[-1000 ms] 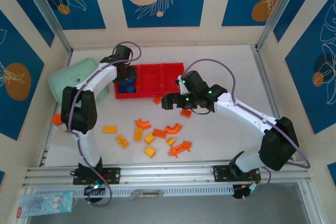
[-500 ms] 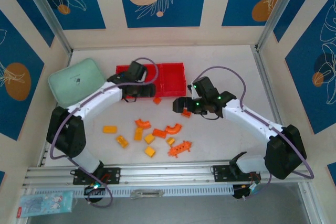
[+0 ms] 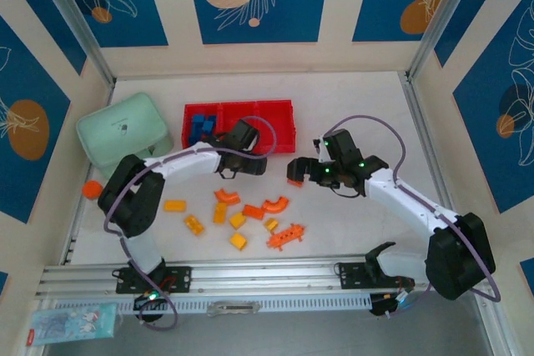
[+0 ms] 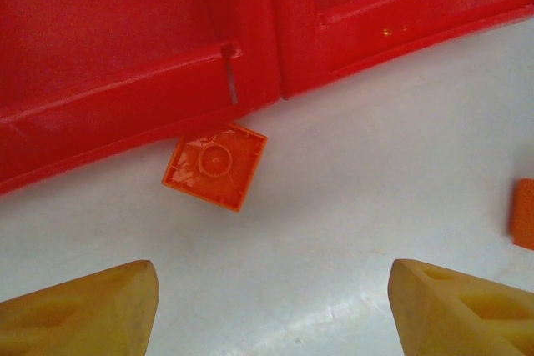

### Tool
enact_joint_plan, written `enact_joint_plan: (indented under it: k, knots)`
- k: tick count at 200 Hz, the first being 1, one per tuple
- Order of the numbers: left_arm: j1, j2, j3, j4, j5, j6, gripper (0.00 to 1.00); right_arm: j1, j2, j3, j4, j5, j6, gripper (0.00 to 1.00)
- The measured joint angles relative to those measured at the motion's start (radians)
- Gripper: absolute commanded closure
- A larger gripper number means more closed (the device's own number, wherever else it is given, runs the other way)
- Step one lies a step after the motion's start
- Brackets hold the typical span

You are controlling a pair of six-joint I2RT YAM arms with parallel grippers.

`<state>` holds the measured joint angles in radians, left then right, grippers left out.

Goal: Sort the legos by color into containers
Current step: Pick up the lego from the center of the table.

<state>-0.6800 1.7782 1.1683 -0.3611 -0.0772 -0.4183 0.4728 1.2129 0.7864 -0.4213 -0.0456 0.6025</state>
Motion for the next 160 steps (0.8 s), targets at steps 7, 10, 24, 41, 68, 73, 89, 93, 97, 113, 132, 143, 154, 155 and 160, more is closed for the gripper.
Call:
enact_joint_plan:
  k: [7, 10, 24, 41, 68, 73, 89, 93, 97, 113, 132, 143, 154, 155, 160]
  knots:
    - [0.000, 0.010, -0.001, 0.011, -0.007, 0.007, 0.26, -0.005, -0.002, -0.002, 0.005, -0.003, 0.000, 0.01]
    - [0.000, 0.013, -0.001, 0.016, -0.010, 0.009, 0.26, -0.007, -0.002, -0.002, 0.007, -0.005, 0.000, 0.01]
    - [0.000, 0.033, 0.000, 0.038, -0.022, 0.020, 0.27, -0.014, -0.003, -0.006, 0.011, -0.010, 0.000, 0.01]
    - [0.000, 0.067, 0.013, 0.042, -0.040, 0.032, 0.28, -0.020, -0.005, -0.011, 0.011, -0.012, 0.000, 0.01]
    - [0.001, 0.131, 0.052, 0.039, -0.063, 0.037, 0.31, -0.024, -0.006, -0.011, 0.013, -0.019, 0.000, 0.01]
    - [0.001, 0.142, 0.061, 0.039, -0.065, 0.039, 0.31, -0.025, -0.006, -0.011, 0.013, -0.019, 0.000, 0.01]
    - [0.001, 0.169, 0.085, 0.035, -0.075, 0.043, 0.33, -0.030, -0.008, -0.011, 0.013, -0.023, 0.000, 0.01]
    - [0.001, 0.171, 0.089, 0.033, -0.079, 0.044, 0.34, -0.031, -0.009, -0.011, 0.012, -0.024, 0.000, 0.01]
    - [0.001, 0.174, 0.093, 0.032, -0.082, 0.045, 0.34, -0.034, -0.011, -0.011, 0.012, -0.025, 0.000, 0.01]
    - [0.001, 0.185, 0.108, 0.024, -0.091, 0.047, 0.34, -0.043, -0.018, -0.011, 0.011, -0.029, 0.000, 0.01]
    - [0.001, 0.196, 0.121, 0.021, -0.105, 0.051, 0.40, -0.052, -0.026, -0.011, 0.011, -0.034, 0.000, 0.01]
    - [0.001, 0.203, 0.125, 0.019, -0.109, 0.052, 0.42, -0.055, -0.027, -0.011, 0.011, -0.037, 0.000, 0.01]
    - [0.001, 0.210, 0.129, 0.015, -0.108, 0.053, 0.43, -0.056, -0.027, -0.011, 0.011, -0.038, 0.000, 0.01]
    - [0.001, 0.211, 0.129, 0.014, -0.108, 0.054, 0.43, -0.056, -0.027, -0.011, 0.011, -0.039, 0.000, 0.01]
    - [0.001, 0.214, 0.132, 0.013, -0.108, 0.054, 0.44, -0.057, -0.027, -0.011, 0.011, -0.041, 0.000, 0.01]
